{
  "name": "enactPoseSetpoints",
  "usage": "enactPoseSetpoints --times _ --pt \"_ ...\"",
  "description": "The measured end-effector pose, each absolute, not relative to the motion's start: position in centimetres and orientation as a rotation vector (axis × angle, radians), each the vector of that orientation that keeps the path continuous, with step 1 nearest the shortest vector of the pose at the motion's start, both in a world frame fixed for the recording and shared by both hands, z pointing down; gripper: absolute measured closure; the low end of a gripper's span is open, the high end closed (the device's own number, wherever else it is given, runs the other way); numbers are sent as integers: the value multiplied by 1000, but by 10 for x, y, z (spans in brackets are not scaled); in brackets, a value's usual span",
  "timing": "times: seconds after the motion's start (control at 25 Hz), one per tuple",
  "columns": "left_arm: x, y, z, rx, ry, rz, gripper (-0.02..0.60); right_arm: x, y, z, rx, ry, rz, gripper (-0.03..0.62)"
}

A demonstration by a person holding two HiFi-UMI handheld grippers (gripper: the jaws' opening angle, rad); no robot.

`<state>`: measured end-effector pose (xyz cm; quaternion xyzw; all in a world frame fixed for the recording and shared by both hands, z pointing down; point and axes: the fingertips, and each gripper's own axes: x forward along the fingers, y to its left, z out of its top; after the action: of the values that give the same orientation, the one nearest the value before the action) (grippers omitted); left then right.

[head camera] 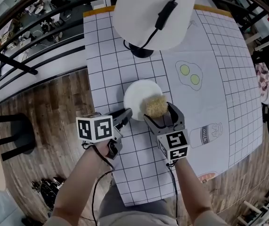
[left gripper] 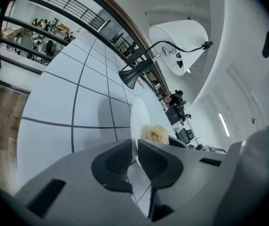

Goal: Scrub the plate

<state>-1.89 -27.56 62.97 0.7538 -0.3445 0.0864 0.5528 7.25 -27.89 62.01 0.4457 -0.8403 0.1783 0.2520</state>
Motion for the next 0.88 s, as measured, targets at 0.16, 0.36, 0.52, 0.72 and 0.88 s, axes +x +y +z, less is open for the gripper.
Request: enactPoseSetpoints --times 0.16,0.36,0.52,0.72,0.88 --pt "-21 -277 629 1757 -805 170 546 67 -283 607 1169 -2311 425 203" --pt "-22 -278 631 1735 -792 162 548 38 -303 580 1082 -2359 273 203" --pt "-22 -278 635 1686 -752 153 548 13 -315 588 936 -2324 224 203" --pt "-24 -280 637 1633 -716 119 555 0 -328 604 875 -2272 259 203" --pt "-25 -281 636 1630 -715 99 557 2 -330 616 852 -2252 305 203"
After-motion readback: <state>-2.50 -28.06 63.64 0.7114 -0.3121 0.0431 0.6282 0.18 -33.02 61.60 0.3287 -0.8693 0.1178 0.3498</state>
